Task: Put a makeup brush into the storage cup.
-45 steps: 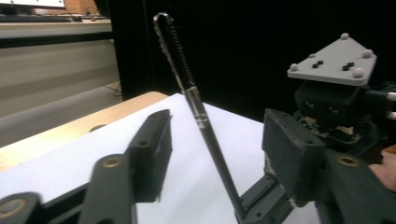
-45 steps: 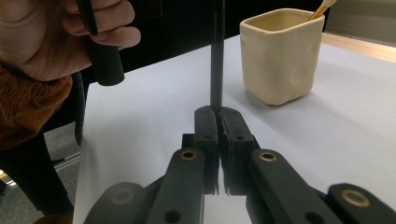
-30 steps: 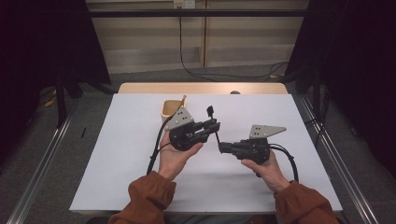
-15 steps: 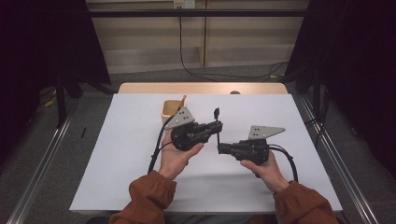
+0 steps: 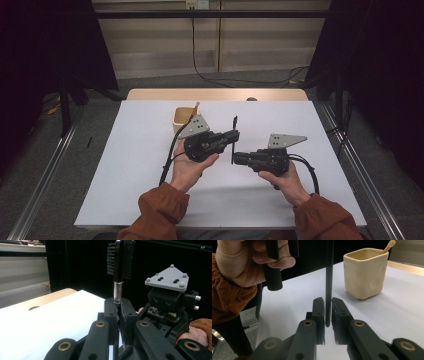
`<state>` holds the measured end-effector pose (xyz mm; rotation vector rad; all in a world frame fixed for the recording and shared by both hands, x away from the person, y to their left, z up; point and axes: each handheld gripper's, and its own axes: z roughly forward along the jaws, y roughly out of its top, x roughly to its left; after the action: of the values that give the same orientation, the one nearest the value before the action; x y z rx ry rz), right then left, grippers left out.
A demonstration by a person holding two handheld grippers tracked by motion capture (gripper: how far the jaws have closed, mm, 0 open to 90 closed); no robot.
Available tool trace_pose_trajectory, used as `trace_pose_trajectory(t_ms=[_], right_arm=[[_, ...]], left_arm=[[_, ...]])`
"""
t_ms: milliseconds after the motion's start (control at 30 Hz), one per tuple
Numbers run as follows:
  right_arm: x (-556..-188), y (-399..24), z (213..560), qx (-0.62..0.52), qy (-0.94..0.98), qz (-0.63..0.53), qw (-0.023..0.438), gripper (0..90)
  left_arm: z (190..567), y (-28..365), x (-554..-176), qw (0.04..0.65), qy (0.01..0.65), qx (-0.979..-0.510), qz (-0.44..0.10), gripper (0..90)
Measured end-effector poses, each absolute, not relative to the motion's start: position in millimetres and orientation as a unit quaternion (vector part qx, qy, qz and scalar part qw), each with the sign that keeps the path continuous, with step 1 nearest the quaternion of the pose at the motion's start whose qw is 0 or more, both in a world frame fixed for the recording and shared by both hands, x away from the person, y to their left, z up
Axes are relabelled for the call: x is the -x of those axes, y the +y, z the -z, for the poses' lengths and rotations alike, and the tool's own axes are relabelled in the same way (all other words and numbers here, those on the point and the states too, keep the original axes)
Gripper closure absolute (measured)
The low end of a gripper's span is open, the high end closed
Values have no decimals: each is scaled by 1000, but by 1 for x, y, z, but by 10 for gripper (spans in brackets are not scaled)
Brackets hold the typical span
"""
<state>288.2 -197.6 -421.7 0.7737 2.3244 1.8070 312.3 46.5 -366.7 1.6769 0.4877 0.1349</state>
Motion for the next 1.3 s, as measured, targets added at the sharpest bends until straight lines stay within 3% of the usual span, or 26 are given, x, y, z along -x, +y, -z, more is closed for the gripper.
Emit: trace_pose_trajectory(t_ms=[167, 467, 733, 900, 1133, 1300], right_arm=[[-289, -199, 422, -257, 759, -596, 48, 729], [-289, -199, 421, -270, 755, -595, 54, 513], [-289, -199, 420, -282, 749, -597, 59, 234], [-290, -199, 419, -289, 744, -599, 58, 116], [-290, -201, 419, -284, 745, -600, 62, 13], [-289, -203, 418, -299, 736, -603, 77, 4]], left_arm=[[367, 47, -312, 641, 214, -735, -59, 858], [367, 46, -312, 638, 217, -736, -65, 857], [367, 47, -312, 640, 216, -735, -67, 857], [366, 49, -313, 638, 217, -736, -66, 857], [365, 52, -313, 640, 220, -733, -69, 857], [365, 56, -314, 643, 224, -729, -71, 856]])
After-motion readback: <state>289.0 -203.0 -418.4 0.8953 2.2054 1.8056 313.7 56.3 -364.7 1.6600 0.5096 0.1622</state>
